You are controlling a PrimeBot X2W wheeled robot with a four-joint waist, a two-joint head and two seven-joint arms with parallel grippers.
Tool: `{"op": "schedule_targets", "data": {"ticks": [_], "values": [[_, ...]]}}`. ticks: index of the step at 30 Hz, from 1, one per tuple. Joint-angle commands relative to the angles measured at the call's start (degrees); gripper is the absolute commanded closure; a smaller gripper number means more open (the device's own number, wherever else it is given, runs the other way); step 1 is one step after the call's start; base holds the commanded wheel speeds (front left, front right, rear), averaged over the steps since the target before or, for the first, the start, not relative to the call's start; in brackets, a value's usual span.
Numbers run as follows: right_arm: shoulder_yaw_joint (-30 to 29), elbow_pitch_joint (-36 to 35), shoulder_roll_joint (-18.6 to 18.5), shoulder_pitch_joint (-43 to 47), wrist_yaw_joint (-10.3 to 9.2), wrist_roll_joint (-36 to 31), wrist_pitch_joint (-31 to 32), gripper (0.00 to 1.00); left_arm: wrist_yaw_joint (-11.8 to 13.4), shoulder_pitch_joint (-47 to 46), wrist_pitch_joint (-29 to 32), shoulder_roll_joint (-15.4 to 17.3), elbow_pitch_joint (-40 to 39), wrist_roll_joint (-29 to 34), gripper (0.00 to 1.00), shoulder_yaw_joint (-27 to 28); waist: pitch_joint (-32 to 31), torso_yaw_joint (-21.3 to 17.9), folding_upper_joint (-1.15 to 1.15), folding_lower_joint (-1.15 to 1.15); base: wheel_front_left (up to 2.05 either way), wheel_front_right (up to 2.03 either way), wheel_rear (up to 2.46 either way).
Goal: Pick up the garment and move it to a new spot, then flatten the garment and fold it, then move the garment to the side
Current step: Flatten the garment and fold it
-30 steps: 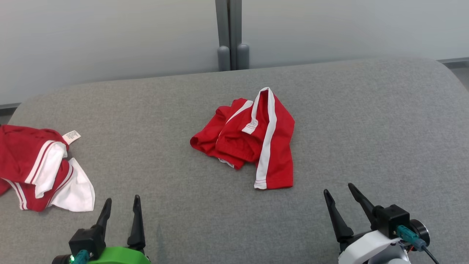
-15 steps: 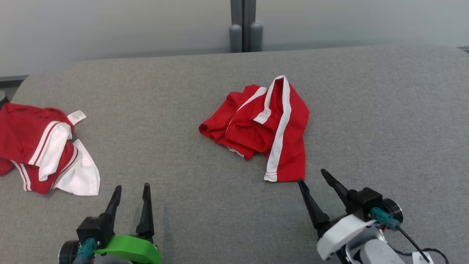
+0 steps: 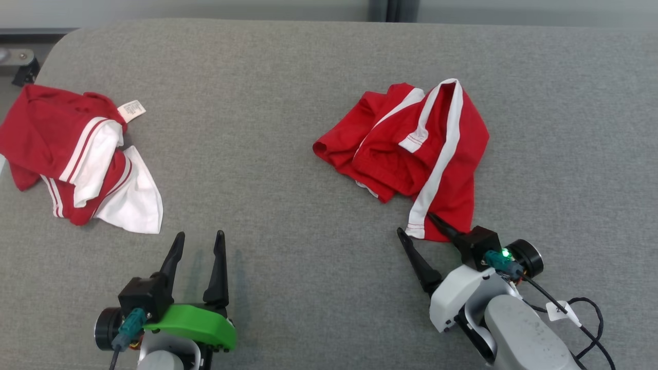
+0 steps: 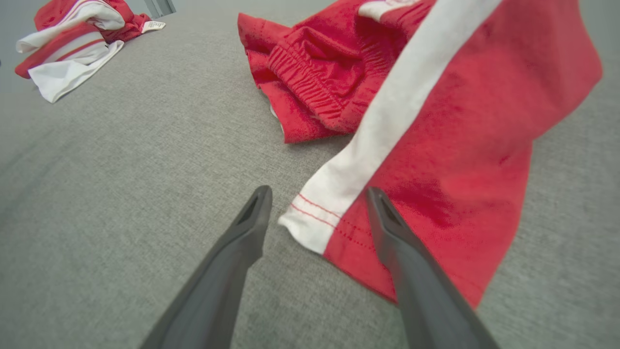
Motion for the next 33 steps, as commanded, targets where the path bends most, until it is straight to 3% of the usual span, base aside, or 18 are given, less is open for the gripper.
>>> {"op": "schedule_targets", "data": {"ticks": [1,2,3,5,9,16,19,27,33], "values": [[-0.5,1.4,-0.3,-0.8,-0.10,-0.6,0.0,0.00,-0.2,-1.4,0.0,0.1,0.2,-0.1,0.00,0.1,1.9,1.9,0.00,0.00,0.00,0.00,0.00],[-0.9,2.4,-0.3,-0.9,-0.10,-0.9,0.0,0.04,-0.2,-1.5,0.0,0.1,0.2,0.0,0.00,0.2,2.0,2.0,0.00,0.00,0.00,0.00,0.00],[-1.2,3.3,-0.3,-1.0,-0.10,-1.0,0.0,0.50,-0.2,-1.5,0.0,0.1,0.3,0.0,0.00,0.3,2.1,2.0,0.00,0.00,0.00,0.00,0.00],[-2.3,4.2,-0.4,-0.7,-0.10,0.4,0.1,1.00,-0.2,-1.3,0.0,0.1,0.4,0.0,0.00,0.6,2.0,1.8,0.00,0.00,0.00,0.00,0.00],[-4.9,2.1,-0.3,-0.4,-0.11,1.3,0.1,1.00,-0.2,-1.4,0.0,0.1,0.4,-0.3,0.00,1.0,1.5,0.7,0.00,0.00,0.00,0.00,0.00],[-10.6,-8.0,-0.3,-2.8,-0.10,-2.6,0.0,1.00,-0.2,-1.1,0.0,0.1,0.1,-0.4,0.00,0.4,-0.5,-1.6,0.00,0.00,0.00,0.00,0.00],[-10.2,-12.0,-2.3,-6.2,-0.10,-4.2,0.0,1.00,-0.2,-0.9,0.0,0.1,0.0,-0.7,0.00,-0.2,-1.4,-2.0,0.00,0.00,0.00,0.00,0.00],[-2.0,-15.3,-7.8,-22.6,-0.10,-3.7,0.0,1.00,-0.2,0.6,0.0,0.2,1.2,-1.7,0.00,-2.9,-4.3,0.0,0.00,0.00,0.00,0.00,0.00],[8.8,-11.9,-7.8,-36.6,-0.10,-1.9,0.0,1.00,-0.2,1.4,0.0,0.2,1.6,-2.4,0.00,-4.0,-5.1,2.4,0.00,0.00,0.00,0.00,0.00]]}}
